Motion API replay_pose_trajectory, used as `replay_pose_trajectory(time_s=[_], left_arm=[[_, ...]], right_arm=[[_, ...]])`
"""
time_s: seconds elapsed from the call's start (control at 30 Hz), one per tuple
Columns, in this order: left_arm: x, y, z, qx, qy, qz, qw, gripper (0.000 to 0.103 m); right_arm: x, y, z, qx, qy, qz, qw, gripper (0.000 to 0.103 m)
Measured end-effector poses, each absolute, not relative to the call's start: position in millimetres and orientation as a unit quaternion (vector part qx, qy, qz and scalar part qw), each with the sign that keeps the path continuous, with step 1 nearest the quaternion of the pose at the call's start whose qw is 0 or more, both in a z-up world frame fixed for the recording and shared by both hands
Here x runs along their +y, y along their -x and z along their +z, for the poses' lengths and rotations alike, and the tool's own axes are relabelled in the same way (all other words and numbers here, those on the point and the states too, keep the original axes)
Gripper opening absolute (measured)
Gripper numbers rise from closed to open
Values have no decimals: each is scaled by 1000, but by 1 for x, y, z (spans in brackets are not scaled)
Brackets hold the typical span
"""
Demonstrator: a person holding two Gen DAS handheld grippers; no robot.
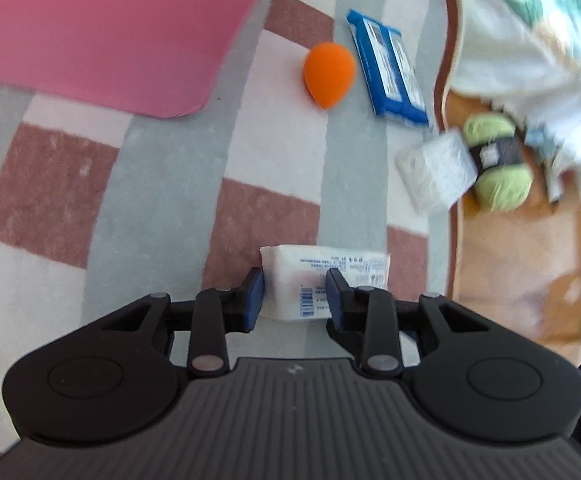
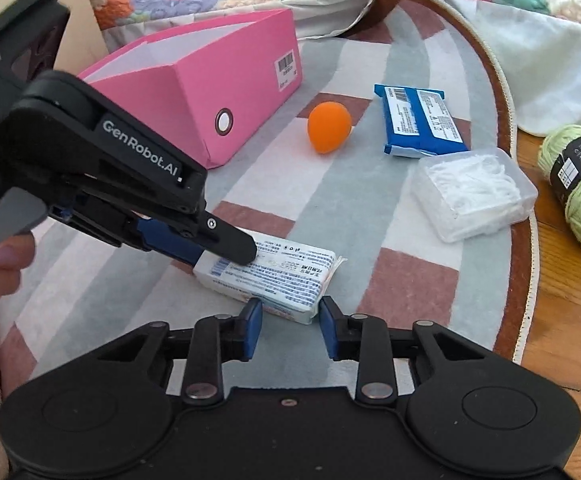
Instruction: Organize objects
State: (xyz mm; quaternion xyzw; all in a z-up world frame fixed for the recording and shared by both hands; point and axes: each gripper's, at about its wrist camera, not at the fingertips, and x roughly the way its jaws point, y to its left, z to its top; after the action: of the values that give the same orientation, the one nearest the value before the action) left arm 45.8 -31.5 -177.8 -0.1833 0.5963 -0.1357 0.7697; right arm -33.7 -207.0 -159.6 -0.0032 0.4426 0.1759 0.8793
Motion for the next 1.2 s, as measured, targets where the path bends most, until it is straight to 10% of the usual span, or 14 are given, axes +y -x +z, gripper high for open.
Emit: replay_pose_trajectory(time_s=[1.2], left_arm=[[-32, 4, -49, 539, 122, -157, 819, 35]], right_arm=[[-182, 52, -44, 400, 50, 240, 883, 83]])
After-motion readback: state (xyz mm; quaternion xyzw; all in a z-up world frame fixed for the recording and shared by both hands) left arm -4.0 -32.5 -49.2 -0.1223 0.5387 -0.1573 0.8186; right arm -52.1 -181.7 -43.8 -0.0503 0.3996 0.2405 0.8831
